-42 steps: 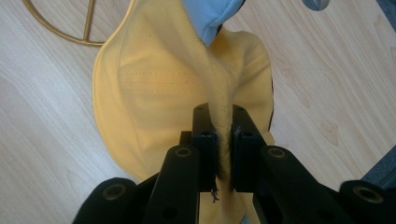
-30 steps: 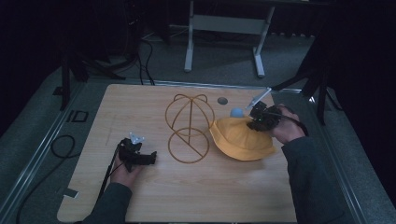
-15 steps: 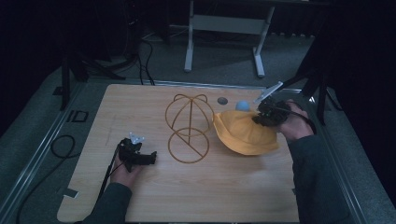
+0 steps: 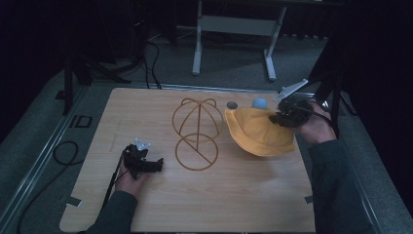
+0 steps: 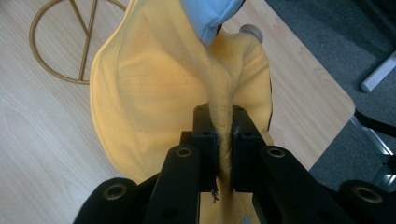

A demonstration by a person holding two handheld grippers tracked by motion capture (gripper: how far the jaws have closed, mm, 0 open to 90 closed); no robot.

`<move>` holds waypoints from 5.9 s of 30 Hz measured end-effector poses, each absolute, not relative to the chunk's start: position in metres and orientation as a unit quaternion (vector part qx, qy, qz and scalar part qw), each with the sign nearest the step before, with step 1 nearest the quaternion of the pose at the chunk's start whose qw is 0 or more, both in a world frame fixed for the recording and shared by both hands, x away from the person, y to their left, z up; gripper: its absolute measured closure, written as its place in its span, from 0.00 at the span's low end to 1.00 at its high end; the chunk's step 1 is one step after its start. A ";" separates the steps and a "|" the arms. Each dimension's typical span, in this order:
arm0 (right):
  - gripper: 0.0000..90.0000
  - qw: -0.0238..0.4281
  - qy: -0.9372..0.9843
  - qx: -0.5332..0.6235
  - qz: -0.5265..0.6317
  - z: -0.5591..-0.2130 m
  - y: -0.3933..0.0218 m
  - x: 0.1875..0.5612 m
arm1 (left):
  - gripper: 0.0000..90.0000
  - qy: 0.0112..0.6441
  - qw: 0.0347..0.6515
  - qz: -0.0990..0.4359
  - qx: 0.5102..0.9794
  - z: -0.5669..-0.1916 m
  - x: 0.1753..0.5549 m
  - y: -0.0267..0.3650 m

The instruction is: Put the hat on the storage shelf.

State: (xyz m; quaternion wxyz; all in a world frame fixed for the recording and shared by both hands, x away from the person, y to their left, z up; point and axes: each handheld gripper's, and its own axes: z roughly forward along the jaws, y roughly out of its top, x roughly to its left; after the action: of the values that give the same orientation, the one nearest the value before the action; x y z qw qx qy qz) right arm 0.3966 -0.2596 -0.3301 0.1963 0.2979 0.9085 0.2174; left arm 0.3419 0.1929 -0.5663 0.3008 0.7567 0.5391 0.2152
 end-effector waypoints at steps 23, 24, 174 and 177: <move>0.93 0.214 0.895 0.300 0.251 -0.304 -0.264 0.393 | 0.00 0.539 0.300 0.215 0.757 -0.566 0.342 0.193; 0.93 0.216 0.894 0.300 0.255 -0.301 -0.264 0.392 | 0.00 0.539 0.300 0.215 0.757 -0.566 0.342 0.193; 0.81 0.197 0.929 0.149 0.277 -0.281 -0.051 0.414 | 0.00 0.537 0.301 0.214 0.758 -0.566 0.342 0.192; 0.74 0.206 0.926 0.156 0.275 -0.281 -0.050 0.416 | 0.00 0.537 0.301 0.215 0.758 -0.566 0.342 0.192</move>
State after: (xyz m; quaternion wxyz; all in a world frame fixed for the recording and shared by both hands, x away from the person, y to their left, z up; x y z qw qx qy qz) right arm 0.4158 -0.0501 -0.2807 0.2060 0.1563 0.9260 0.2750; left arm 0.3416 0.1922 -0.5661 0.3012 0.7584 0.5367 0.2145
